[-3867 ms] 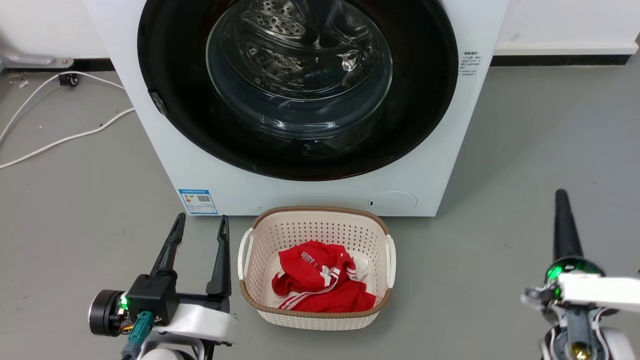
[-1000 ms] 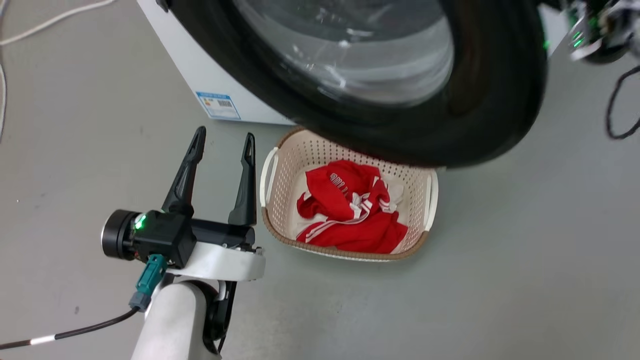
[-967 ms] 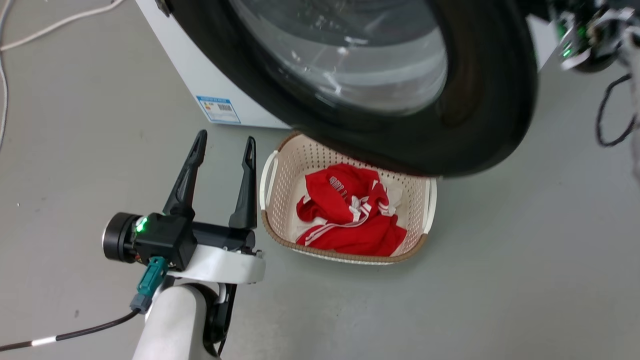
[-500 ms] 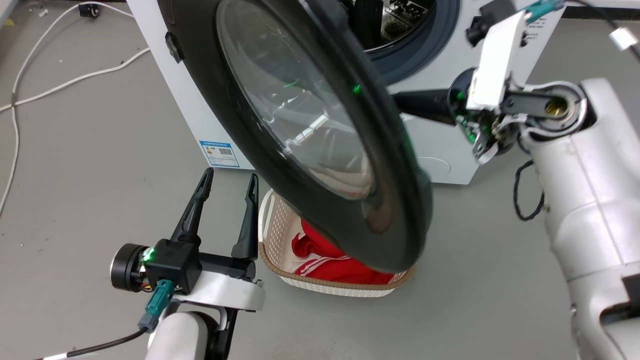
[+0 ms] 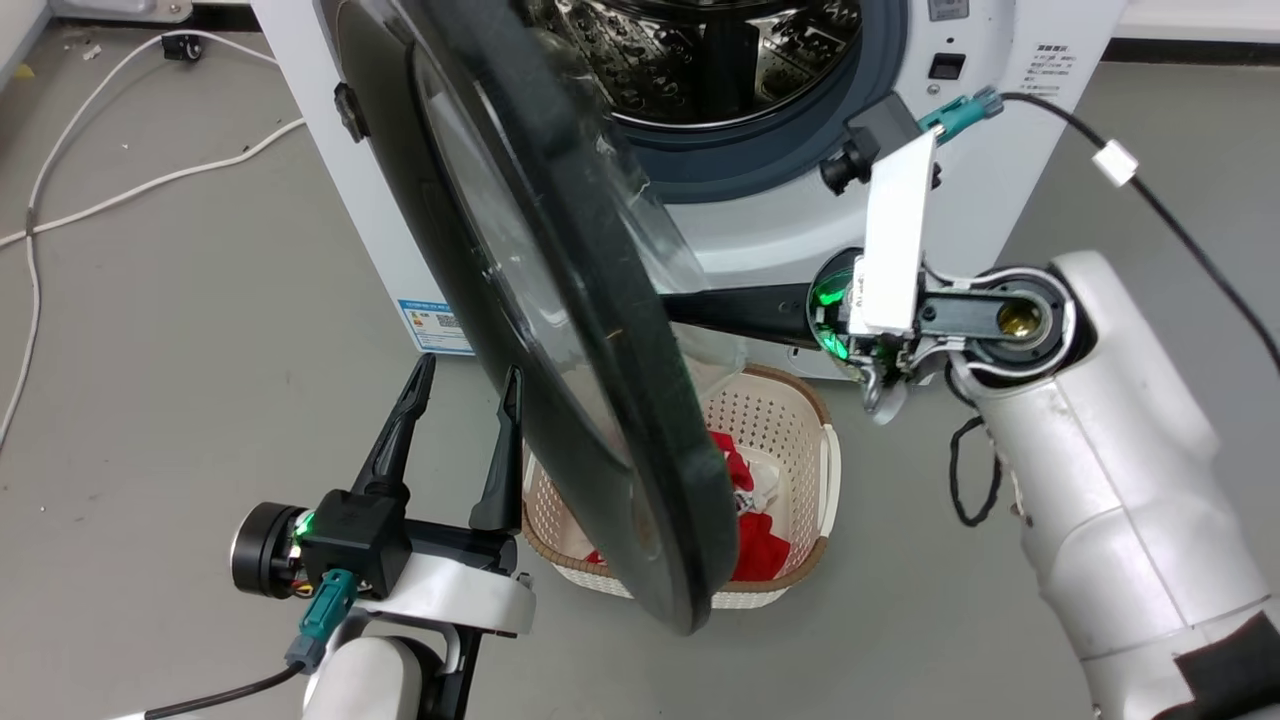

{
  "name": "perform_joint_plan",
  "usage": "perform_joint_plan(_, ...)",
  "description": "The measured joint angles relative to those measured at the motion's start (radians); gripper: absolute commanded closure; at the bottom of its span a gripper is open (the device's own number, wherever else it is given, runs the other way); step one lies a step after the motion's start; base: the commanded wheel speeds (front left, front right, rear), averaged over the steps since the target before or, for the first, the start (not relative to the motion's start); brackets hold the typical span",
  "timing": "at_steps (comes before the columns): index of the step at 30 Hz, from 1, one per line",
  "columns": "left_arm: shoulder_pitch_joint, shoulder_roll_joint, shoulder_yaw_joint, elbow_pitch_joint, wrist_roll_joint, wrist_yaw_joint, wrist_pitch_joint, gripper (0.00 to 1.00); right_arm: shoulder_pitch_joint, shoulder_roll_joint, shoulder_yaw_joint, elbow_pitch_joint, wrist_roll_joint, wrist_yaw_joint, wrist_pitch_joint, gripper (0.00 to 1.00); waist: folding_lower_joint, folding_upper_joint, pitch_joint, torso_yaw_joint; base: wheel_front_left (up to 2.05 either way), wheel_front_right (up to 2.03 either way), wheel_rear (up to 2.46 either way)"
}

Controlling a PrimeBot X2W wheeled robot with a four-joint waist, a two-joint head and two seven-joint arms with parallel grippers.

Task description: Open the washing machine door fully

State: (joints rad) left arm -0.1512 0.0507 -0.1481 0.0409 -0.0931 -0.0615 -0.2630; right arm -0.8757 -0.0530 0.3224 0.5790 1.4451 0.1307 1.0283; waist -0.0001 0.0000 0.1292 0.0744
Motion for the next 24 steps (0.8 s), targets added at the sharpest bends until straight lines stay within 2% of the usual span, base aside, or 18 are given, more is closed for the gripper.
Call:
perform_joint_plan(6, 0.008, 0.0, 0.012, -0.001, -0.006, 0.002, 0.0, 0.0, 0.074, 0.003, -0.035, -0.089, 0.017, 0.0, -0.194, 1.0, 0.0, 0.0, -0.014, -0.019, 0.0, 0.0, 0.0)
perform_joint_plan(14, 0.041, 0.0, 0.039, -0.002, -0.006, 0.008, 0.0, 0.0, 0.293, -0.016, -0.194, -0.188, 0.002, 0.0, -0.495, 1.0, 0.0, 0.0, -0.034, -0.049, 0.0, 0.0, 0.0)
perform_joint_plan(15, 0.045, 0.0, 0.044, -0.002, -0.005, 0.008, 0.0, 0.0, 0.325, -0.023, -0.214, -0.201, -0.006, 0.0, -0.532, 0.71, 0.0, 0.0, -0.035, -0.052, 0.0, 0.0, 0.0)
perform_joint_plan(16, 0.045, 0.0, 0.044, -0.002, -0.005, 0.008, 0.0, 0.0, 0.325, -0.023, -0.214, -0.201, -0.006, 0.0, -0.532, 0.2, 0.0, 0.0, -0.035, -0.052, 0.0, 0.0, 0.0)
perform_joint_plan(17, 0.049, 0.0, 0.056, -0.002, -0.004, 0.008, 0.0, 0.0, 0.39, -0.03, -0.249, -0.234, -0.028, 0.0, -0.606, 0.0, 0.0, 0.0, -0.035, -0.059, 0.0, 0.0, 0.0)
perform_joint_plan(19, 0.052, 0.0, 0.062, -0.002, -0.001, 0.008, 0.0, 0.0, 0.421, -0.032, -0.263, -0.25, -0.045, 0.0, -0.644, 0.0, 0.0, 0.0, -0.035, -0.063, 0.0, 0.0, 0.0)
perform_joint_plan(21, 0.058, 0.0, 0.076, -0.001, 0.001, 0.007, 0.0, 0.0, 0.507, -0.033, -0.296, -0.292, -0.105, 0.0, -0.762, 0.0, 0.0, 0.0, -0.035, -0.074, 0.0, 0.0, 0.0)
perform_joint_plan(22, 0.058, 0.0, 0.076, -0.001, 0.001, 0.007, 0.0, 0.0, 0.507, -0.033, -0.296, -0.292, -0.105, 0.0, -0.762, 0.0, 0.0, 0.0, -0.035, -0.074, 0.0, 0.0, 0.0)
perform_joint_plan(24, 0.063, 0.0, 0.085, 0.0, 0.001, 0.006, 0.0, 0.0, 0.559, -0.034, -0.309, -0.313, -0.149, 0.0, -0.832, 0.0, 0.0, 0.0, -0.04, -0.079, 0.0, 0.0, 0.0)
